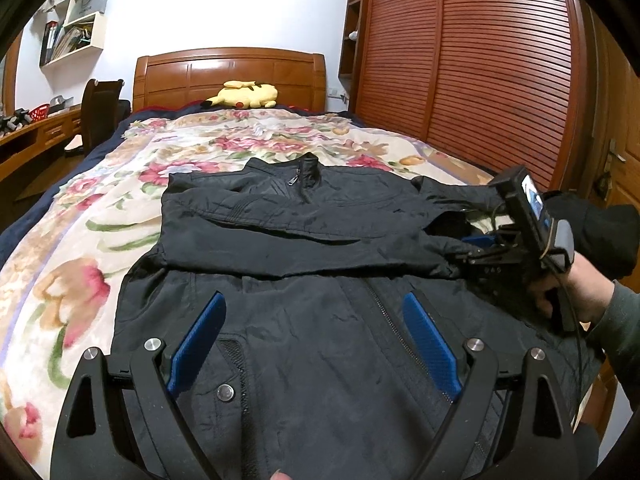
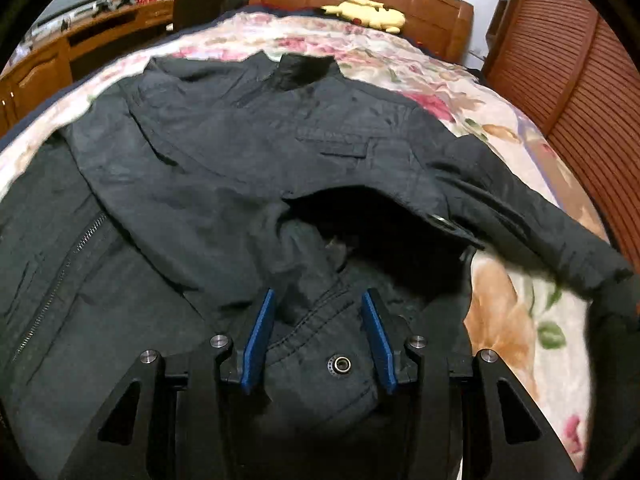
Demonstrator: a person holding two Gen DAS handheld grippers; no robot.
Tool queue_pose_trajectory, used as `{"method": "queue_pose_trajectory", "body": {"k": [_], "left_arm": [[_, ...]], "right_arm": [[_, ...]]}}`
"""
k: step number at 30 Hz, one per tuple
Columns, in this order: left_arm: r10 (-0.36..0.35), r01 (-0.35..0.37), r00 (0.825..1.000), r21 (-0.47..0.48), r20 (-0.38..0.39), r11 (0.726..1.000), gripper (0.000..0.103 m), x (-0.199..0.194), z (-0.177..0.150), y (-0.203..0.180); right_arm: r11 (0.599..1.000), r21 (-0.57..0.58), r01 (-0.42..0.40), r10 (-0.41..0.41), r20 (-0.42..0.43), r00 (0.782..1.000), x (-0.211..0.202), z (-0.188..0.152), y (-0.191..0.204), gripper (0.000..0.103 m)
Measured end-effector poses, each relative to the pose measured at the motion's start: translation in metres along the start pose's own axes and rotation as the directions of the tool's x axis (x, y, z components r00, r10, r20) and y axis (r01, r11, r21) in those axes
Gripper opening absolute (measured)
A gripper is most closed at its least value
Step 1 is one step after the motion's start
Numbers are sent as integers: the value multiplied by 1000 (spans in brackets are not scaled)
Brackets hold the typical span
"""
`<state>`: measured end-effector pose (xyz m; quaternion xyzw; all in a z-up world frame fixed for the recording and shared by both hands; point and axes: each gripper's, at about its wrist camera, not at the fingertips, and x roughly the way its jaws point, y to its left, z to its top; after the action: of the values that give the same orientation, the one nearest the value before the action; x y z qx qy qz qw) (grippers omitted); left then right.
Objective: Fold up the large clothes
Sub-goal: 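Grasp the other sleeve with the right tool and lift it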
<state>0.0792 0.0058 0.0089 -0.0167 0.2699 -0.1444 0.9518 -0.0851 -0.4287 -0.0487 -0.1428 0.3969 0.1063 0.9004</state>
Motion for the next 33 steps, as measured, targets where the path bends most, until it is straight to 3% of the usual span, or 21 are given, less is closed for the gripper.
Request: {"method": "queue_pose_trajectory", "body": {"k": [3, 6, 8, 13, 19, 27, 33], "left_arm": [[6, -6, 1000, 11, -7, 1000, 91, 2, -1, -2], [8, -8, 1000, 16, -9, 1000, 91, 3, -2, -3], [8, -8, 1000, 14, -9, 1000, 91, 3, -2, -4], [3, -3, 1000, 15, -13, 1000, 91, 5, -3, -5], [2, -1, 1000, 26, -27, 1000, 91, 10, -3, -8], [4, -3, 999, 29, -40, 1000, 91, 16, -3, -8], [7, -6, 999, 34, -43, 999, 91, 17, -4, -9]], "right_arm": [[1000, 7, -1, 1, 29, 1000, -15, -1, -10, 47], [1000, 15, 2, -3, 91, 996, -36, 7, -17, 56], [999, 38, 25, -30, 124, 992, -50, 8, -31, 63], [987, 127, 98, -117, 148, 982, -62, 13, -80, 66], [951, 243, 193, -218, 79, 973, -31, 21, -132, 66], [904, 353, 243, -255, -13, 967, 19, 26, -162, 66], [850, 449, 276, -274, -71, 959, 33, 37, -183, 66]]}}
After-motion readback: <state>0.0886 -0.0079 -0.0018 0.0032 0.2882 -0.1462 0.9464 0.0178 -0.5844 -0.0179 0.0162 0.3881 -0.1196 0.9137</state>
